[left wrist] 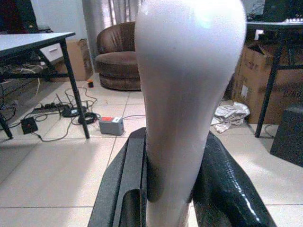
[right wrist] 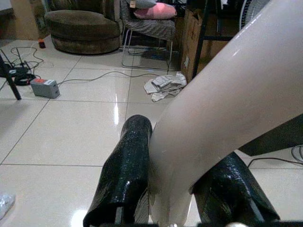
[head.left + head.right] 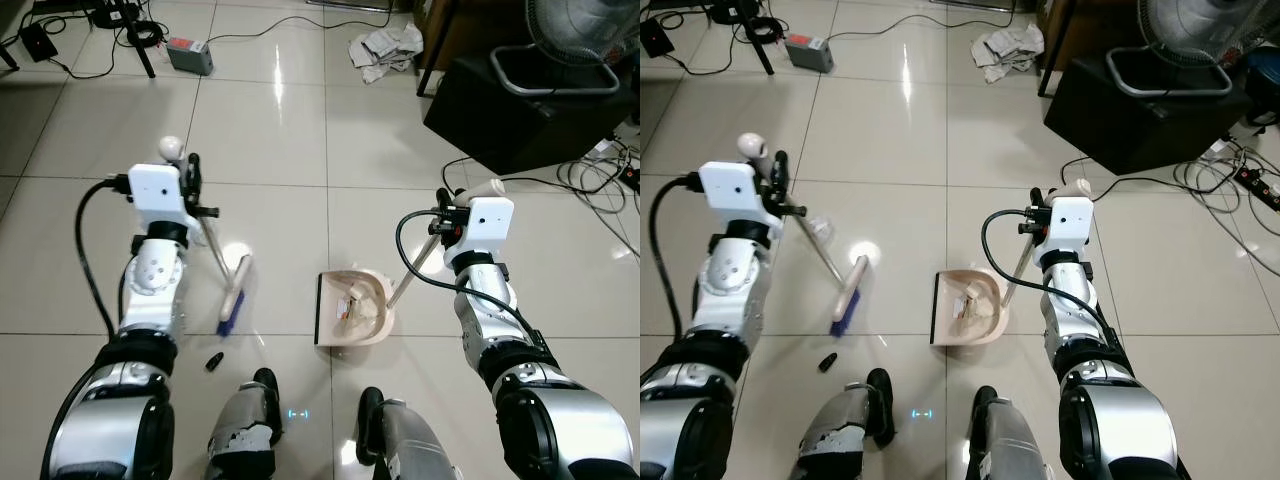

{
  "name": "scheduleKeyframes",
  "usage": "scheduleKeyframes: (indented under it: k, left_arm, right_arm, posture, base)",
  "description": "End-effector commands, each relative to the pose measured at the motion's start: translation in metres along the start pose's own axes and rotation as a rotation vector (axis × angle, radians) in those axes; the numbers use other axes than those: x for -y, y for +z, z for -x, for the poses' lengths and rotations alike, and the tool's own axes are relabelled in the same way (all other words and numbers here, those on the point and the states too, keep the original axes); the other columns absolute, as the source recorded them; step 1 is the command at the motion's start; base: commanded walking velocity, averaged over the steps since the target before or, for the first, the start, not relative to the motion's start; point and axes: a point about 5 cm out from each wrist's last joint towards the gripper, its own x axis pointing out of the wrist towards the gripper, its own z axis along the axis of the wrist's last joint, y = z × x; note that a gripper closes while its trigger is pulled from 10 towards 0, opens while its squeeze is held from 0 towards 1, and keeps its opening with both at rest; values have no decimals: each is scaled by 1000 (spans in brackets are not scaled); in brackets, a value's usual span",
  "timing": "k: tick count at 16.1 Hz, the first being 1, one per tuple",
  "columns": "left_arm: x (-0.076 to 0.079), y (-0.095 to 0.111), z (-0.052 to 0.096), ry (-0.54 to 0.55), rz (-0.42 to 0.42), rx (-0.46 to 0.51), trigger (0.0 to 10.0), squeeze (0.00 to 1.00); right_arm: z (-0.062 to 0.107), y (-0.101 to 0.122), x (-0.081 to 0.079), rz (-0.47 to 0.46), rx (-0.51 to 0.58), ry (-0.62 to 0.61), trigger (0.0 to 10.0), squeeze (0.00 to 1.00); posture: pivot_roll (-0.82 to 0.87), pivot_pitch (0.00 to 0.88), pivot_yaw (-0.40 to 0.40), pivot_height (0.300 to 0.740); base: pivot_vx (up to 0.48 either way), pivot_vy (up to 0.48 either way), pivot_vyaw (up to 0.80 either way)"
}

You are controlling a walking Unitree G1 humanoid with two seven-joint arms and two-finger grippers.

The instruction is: Sweep floor

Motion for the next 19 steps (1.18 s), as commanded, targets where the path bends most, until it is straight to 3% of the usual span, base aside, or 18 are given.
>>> scheduleKeyframes:
  k: [1, 6, 14, 19]
  left_arm:
    - [3, -4, 2, 0, 13, -16, 10000, 0]
    - [9, -9, 5, -13, 32, -20, 10000, 0]
    - [0, -11, 11, -8, 36, -13, 10000, 0]
    - [1, -9, 10, 70, 182, -3, 10000, 0]
  right_arm:
    - [5, -8, 2, 12, -40, -1, 10000, 0]
    - [6, -9, 3, 12, -42, 0, 10000, 0]
    - [6, -7, 6, -12, -31, -14, 10000, 0]
    - [6, -9, 4, -29, -45, -21, 10000, 0]
  posture:
    - [66, 228, -40, 740]
    - [70, 209, -36, 740]
    - [90, 247, -27, 740]
    - [96, 275, -31, 740]
  base:
    - [0, 0, 0]
    - [0, 0, 0]
    - [0, 0, 0]
    - [0, 0, 0]
